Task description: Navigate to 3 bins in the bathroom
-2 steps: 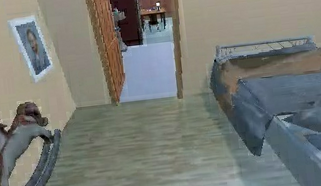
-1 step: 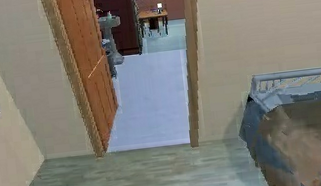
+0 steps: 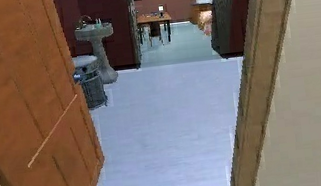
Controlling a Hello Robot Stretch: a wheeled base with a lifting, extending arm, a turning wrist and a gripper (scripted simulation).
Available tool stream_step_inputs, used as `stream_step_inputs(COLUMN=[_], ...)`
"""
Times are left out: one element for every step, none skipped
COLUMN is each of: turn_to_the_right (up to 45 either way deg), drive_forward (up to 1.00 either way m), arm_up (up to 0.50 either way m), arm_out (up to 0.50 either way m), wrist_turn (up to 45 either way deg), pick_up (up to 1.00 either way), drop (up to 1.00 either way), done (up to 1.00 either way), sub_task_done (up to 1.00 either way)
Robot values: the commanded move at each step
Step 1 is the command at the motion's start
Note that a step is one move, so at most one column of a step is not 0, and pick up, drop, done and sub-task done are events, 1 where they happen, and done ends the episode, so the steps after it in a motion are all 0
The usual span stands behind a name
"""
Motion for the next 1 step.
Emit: stream_step_inputs(turn_to_the_right=[3.0], drive_forward=[0.00], arm_up=[0.00], arm_out=[0.00], wrist_turn=[0.0], pick_up=[0.00], drop=[0.00], done=[0.00], sub_task_done=[0.00])
